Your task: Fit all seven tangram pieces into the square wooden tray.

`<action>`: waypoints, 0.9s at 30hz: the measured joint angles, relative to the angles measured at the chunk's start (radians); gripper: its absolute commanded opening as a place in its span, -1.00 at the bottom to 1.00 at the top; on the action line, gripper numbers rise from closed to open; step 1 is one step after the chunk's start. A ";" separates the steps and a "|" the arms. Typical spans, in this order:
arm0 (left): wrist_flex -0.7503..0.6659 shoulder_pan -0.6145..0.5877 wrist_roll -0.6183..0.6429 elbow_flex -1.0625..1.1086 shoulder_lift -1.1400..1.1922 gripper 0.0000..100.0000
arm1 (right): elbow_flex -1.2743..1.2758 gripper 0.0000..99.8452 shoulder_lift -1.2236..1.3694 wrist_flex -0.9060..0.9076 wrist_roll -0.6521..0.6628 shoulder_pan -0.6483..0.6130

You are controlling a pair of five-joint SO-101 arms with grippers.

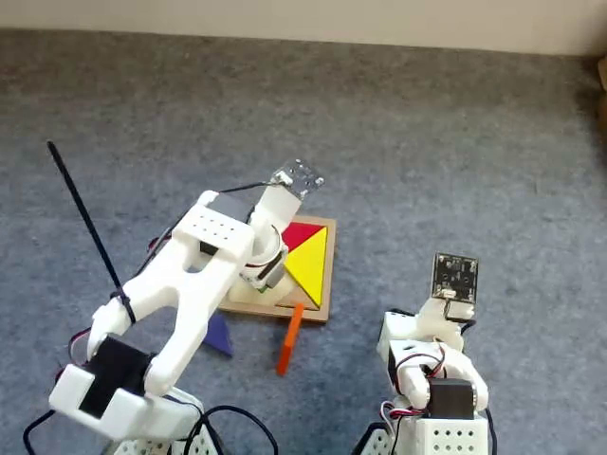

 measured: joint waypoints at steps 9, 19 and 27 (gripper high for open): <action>-0.005 0.028 0.000 0.000 0.011 -0.57 | 0.000 -0.95 0.000 0.002 0.000 0.000; -0.005 0.028 0.104 -0.021 0.011 -0.42 | 0.000 -0.95 0.000 0.002 0.000 0.003; -0.005 -0.012 0.112 -0.021 -0.008 -0.53 | 0.000 -0.95 0.000 0.002 0.000 0.003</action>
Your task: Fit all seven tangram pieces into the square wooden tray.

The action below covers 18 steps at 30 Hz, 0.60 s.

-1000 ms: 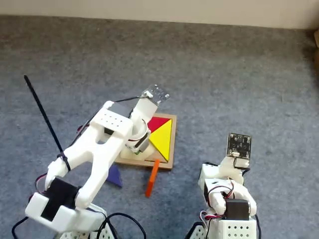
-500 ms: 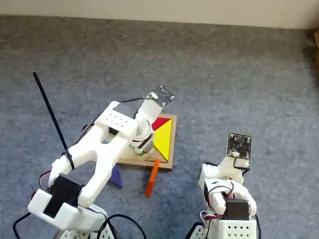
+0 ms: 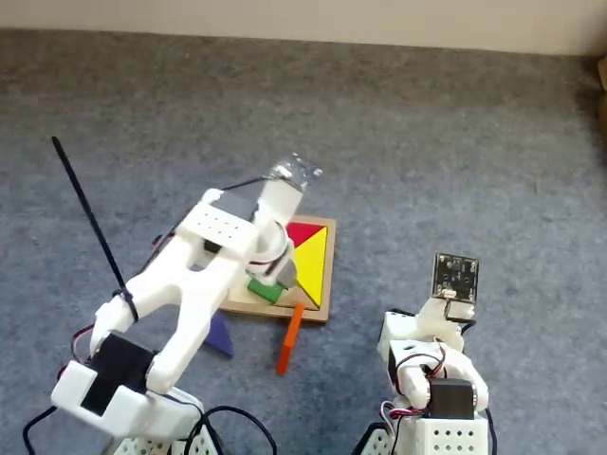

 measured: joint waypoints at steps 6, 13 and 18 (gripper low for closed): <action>-0.003 -0.052 -0.009 0.032 -0.032 -0.54 | 0.000 -0.95 0.000 0.000 0.000 0.000; -0.106 -0.054 -0.058 0.147 -0.032 -0.54 | 0.000 -0.95 0.000 0.000 0.000 0.000; -0.144 -0.055 -0.058 0.158 -0.034 -0.54 | 0.000 -0.95 0.000 0.000 0.000 0.000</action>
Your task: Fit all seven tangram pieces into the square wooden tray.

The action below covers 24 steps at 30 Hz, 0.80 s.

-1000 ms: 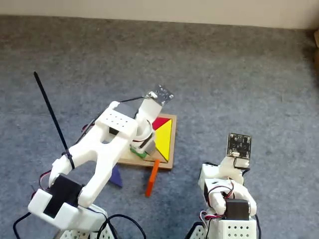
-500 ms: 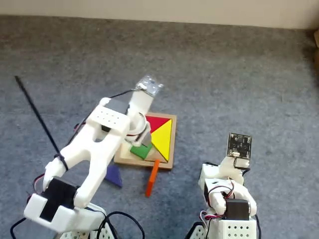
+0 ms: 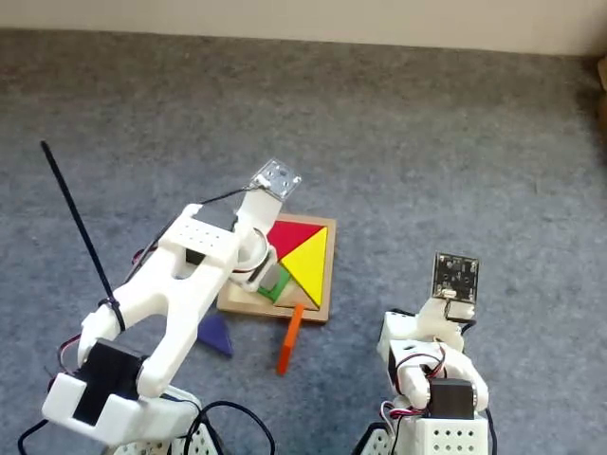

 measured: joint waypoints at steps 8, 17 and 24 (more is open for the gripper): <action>-0.035 0.046 0.000 -0.003 0.021 -0.54 | 0.000 -0.95 0.000 0.000 0.000 0.000; -0.034 0.120 0.000 -0.098 0.112 -0.54 | 0.000 -0.95 0.000 0.000 0.000 0.000; -0.015 0.215 0.000 -0.081 0.095 -0.54 | 0.000 -0.95 0.000 0.000 0.000 0.000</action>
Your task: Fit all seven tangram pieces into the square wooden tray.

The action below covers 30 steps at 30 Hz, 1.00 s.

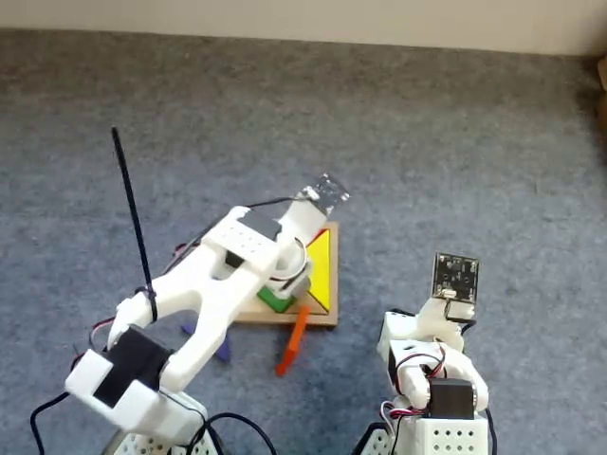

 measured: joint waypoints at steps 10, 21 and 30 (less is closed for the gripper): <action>0.011 -0.012 0.040 0.057 -0.184 -0.53 | 0.000 -0.95 0.000 0.015 0.000 0.000; 0.011 -0.144 0.044 0.206 -0.290 -0.54 | 0.000 -0.95 0.000 0.017 0.000 0.000; -0.049 -0.141 0.009 0.288 -0.292 -0.54 | 0.000 -0.95 0.000 0.017 0.000 0.000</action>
